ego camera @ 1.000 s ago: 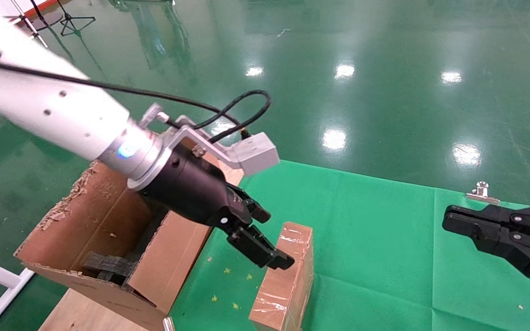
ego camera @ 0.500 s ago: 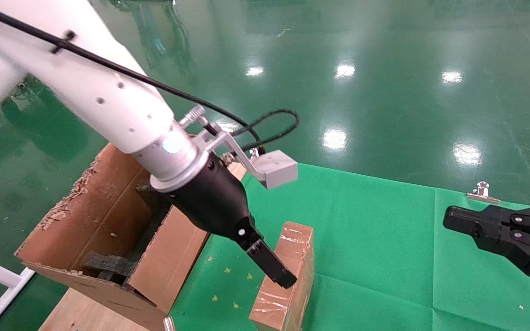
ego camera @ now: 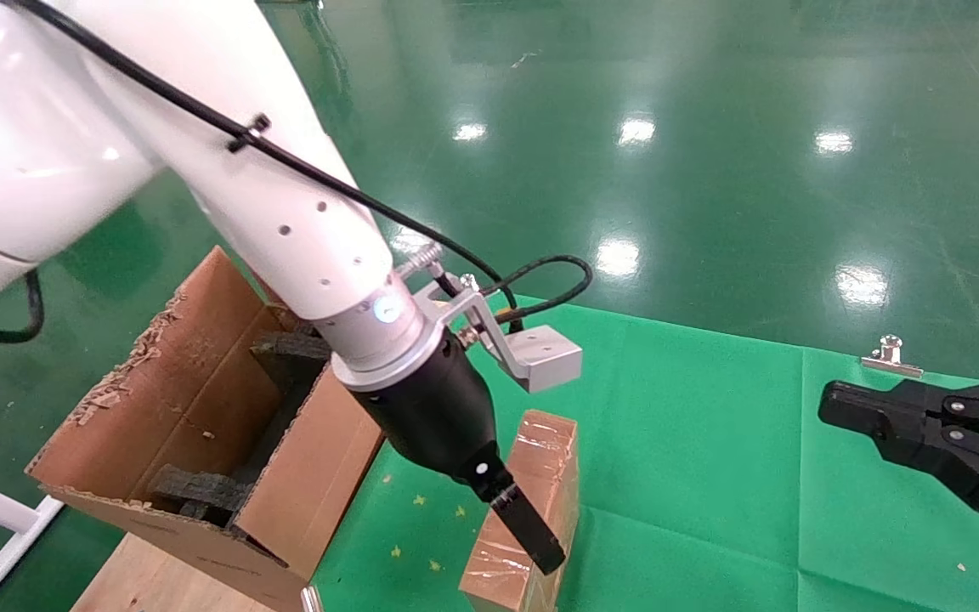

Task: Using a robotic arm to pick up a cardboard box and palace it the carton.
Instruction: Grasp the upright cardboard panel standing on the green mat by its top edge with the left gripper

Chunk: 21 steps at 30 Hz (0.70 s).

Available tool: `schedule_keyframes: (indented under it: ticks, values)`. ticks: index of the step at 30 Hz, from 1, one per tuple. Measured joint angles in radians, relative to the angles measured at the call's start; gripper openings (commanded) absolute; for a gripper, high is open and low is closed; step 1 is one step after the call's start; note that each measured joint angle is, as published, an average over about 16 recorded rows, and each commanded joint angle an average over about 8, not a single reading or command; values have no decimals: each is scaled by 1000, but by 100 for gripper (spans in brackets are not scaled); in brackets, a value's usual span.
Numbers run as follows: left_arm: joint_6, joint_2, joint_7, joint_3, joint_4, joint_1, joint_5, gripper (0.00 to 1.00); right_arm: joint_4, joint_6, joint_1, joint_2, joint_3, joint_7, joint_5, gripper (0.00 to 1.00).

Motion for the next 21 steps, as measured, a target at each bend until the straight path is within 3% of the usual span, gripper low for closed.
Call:
schedule_keyframes:
  ticks: [1, 3, 6, 7, 9, 11, 21]
  values:
    - [-1, 6, -2, 5, 3, 2, 3, 100, 0, 0, 0, 0, 0, 0, 0, 32]
    - [-4, 16, -6, 13, 9, 5, 9, 87, 0, 0, 0, 0, 0, 0, 0, 57]
    - [-6, 29, -9, 23, 18, 9, 16, 50, 0, 0, 0, 0, 0, 0, 0, 94]
    - [-7, 32, -10, 26, 20, 10, 19, 37, 0, 0, 0, 0, 0, 0, 0, 100]
    - [-7, 38, -11, 30, 24, 12, 23, 12, 0, 0, 0, 0, 0, 0, 0, 100]
    - [-7, 42, -11, 34, 26, 13, 26, 0, 0, 0, 0, 0, 0, 0, 0, 100]
    - [-8, 42, -11, 34, 28, 14, 28, 0, 0, 0, 0, 0, 0, 0, 0, 100]
